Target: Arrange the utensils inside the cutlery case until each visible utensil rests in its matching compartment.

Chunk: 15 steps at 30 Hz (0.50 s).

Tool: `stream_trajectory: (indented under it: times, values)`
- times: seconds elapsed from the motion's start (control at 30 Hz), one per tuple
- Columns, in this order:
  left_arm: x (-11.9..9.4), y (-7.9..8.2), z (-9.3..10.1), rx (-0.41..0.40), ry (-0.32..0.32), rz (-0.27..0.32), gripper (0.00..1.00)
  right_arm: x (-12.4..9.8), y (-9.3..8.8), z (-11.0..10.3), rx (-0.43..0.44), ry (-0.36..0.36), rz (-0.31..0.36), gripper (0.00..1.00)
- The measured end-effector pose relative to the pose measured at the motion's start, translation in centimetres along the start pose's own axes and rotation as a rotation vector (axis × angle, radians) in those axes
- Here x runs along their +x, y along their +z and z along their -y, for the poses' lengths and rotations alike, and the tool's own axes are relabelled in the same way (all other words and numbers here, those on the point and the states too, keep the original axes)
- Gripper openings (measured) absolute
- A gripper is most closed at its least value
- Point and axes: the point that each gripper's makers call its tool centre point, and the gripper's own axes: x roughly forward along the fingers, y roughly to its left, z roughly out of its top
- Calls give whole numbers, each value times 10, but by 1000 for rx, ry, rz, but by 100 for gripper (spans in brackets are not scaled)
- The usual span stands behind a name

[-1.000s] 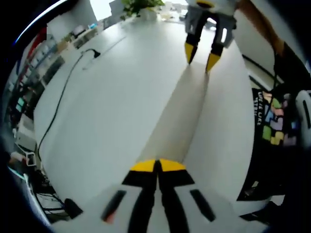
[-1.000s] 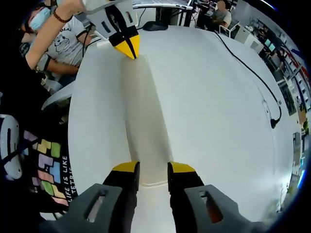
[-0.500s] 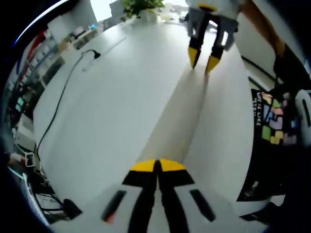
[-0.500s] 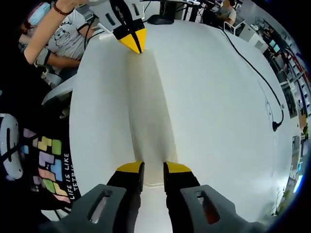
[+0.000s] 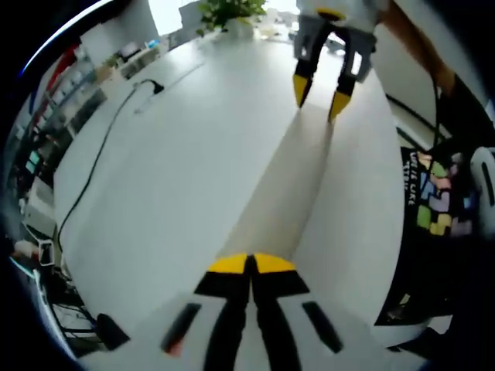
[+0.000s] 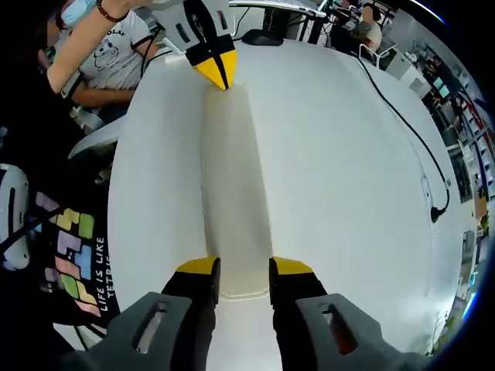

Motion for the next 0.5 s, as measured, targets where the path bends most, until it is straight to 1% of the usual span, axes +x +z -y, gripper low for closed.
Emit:
stream_trajectory:
  times: [0.03,0.07,0.13,0.2,0.23,0.3,0.33,0.37,0.4,0.43,0.5]
  values:
    - [0,0,0,-1,-1,4,0,1,3,-5,3,31,22,36]
    - [0,1,0,-5,-3,9,0,2,4,-7,-7,44,34,40]
    - [1,1,1,-12,-7,17,0,5,5,-5,-19,29,32,46]
    - [1,2,0,-15,-8,22,1,8,3,2,-38,-7,12,52]
    - [1,2,0,-14,-8,23,1,10,2,5,-48,-19,5,53]
    - [1,3,0,-15,-9,26,1,13,0,7,-45,-18,0,55]
    - [1,3,3,-33,-25,31,3,14,0,7,-41,-13,-1,55]
    - [1,4,6,-70,-42,37,5,15,-1,7,-37,-10,-3,55]
    - [0,5,5,-98,-45,47,7,16,-3,6,-39,-7,-6,54]
    - [-1,4,2,-102,-37,45,10,17,-3,6,-39,-6,-8,54]
    - [-1,3,-2,-105,-17,59,16,19,-5,7,-38,-3,-12,54]
